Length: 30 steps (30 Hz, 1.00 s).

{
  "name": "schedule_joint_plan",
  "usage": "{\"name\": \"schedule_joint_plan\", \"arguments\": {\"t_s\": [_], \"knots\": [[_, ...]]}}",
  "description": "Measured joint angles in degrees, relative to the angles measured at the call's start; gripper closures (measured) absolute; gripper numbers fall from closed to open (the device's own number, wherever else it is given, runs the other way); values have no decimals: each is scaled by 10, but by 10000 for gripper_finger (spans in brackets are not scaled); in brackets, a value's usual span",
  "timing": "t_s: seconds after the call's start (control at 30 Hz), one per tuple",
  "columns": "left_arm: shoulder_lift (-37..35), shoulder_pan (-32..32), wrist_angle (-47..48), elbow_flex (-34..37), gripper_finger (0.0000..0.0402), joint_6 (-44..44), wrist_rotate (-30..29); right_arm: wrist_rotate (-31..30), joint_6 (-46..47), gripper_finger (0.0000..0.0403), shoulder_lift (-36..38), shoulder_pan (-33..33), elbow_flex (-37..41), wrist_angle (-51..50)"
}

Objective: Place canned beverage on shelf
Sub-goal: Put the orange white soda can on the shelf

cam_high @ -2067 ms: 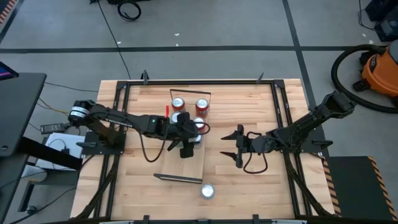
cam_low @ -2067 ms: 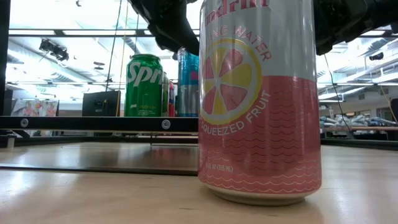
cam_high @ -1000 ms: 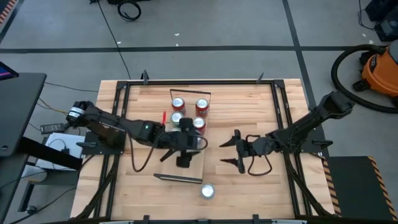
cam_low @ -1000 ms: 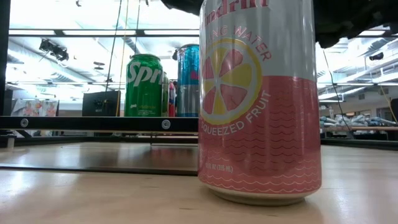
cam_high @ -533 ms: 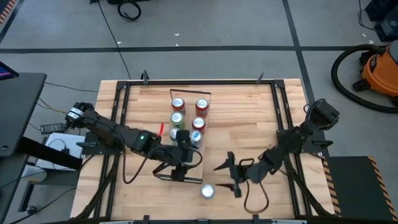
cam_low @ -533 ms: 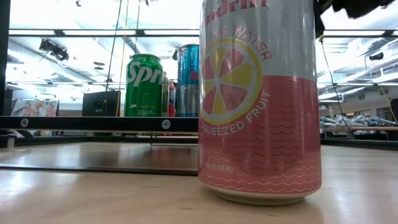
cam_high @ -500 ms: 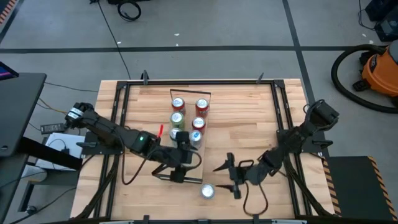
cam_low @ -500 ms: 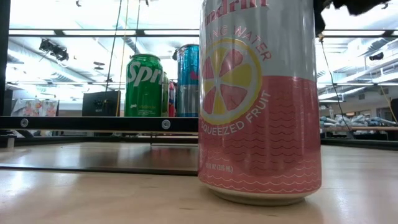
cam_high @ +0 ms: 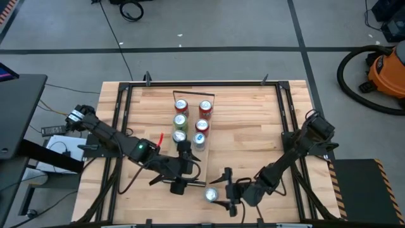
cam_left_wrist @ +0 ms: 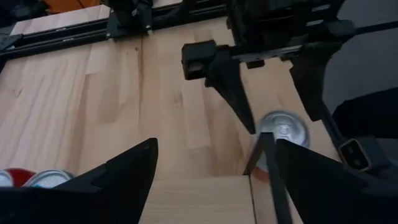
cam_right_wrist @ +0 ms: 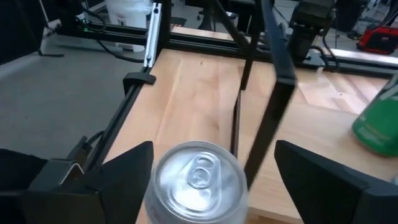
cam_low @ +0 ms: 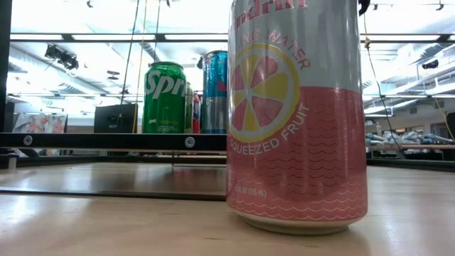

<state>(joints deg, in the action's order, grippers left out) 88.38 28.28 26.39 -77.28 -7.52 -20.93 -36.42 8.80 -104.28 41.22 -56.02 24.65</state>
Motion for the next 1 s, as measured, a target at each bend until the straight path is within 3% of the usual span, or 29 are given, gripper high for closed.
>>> {"name": "schedule_joint_plan", "arguments": {"t_s": [0.33,0.77,1.0], "knots": [[0,6,20,0,68,-24,0,-30,32,27,-16,3,-10,-7],[0,4,27,0,68,-24,0,-27,51,28,-82,3,-10,38],[0,4,26,0,68,-44,0,-19,47,48,-77,2,-10,25]]}}
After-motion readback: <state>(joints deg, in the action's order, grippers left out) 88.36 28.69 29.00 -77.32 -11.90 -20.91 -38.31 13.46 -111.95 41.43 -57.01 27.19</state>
